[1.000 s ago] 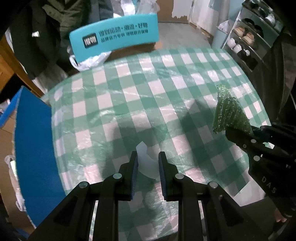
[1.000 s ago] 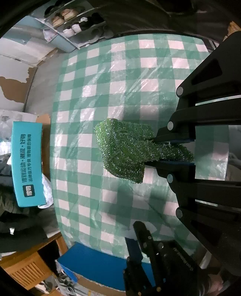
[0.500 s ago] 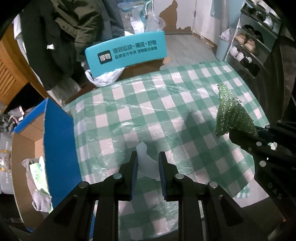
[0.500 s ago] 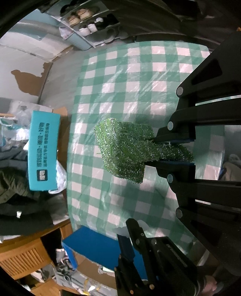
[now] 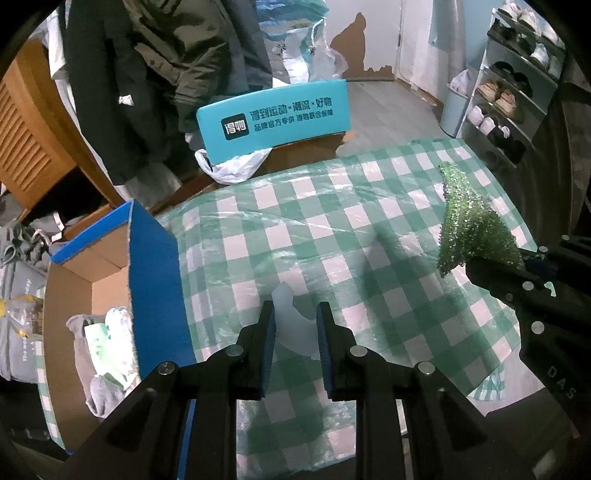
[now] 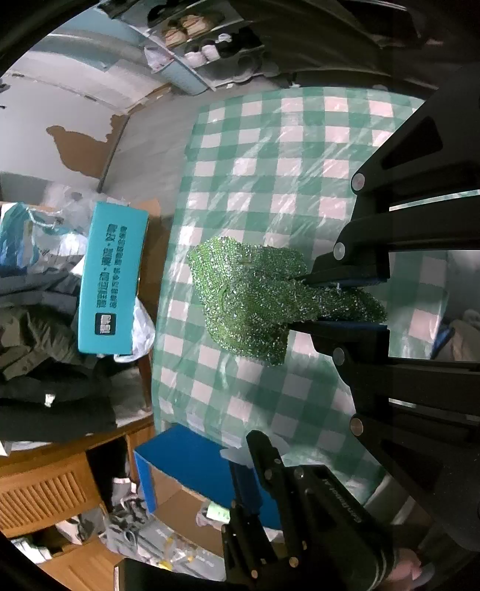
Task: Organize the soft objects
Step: 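Carry the white bottle and green glitter pad over the cardboard box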
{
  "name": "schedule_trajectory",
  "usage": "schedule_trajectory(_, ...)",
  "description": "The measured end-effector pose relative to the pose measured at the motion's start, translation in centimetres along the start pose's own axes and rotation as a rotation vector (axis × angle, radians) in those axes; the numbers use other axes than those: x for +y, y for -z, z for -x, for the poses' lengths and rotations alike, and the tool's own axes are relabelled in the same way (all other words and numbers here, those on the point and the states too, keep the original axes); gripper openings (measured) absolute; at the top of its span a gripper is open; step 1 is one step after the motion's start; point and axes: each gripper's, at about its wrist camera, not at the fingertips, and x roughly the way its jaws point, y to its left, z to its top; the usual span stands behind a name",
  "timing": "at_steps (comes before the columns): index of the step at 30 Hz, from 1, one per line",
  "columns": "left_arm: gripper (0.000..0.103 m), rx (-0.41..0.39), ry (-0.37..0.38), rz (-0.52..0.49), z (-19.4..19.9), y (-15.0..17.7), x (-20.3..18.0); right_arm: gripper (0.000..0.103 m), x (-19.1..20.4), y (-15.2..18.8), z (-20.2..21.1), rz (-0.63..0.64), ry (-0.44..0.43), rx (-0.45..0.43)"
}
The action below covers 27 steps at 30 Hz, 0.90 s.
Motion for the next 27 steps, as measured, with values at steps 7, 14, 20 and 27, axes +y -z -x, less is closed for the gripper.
schedule_trajectory(7,0.022,-0.011,-0.021,0.017,0.8,0.2,1.6,0.013,1.1,-0.5,0.7,0.024,-0.006,-0.017)
schedule_trajectory(14,0.022,-0.031,-0.041,0.021,1.8,0.4,3.0,0.013,2.7,-1.4,1.5,0.052,-0.025,-0.041)
schedule_trajectory(20,0.022,-0.04,-0.062,0.036,2.4,0.9,4.5,0.013,4.1,-2.0,1.5,0.077,-0.044,-0.048)
schedule_trajectory(27,0.022,-0.045,-0.081,0.062,2.8,1.6,6.6,0.013,6.2,-3.0,1.7,0.109,-0.068,-0.06)
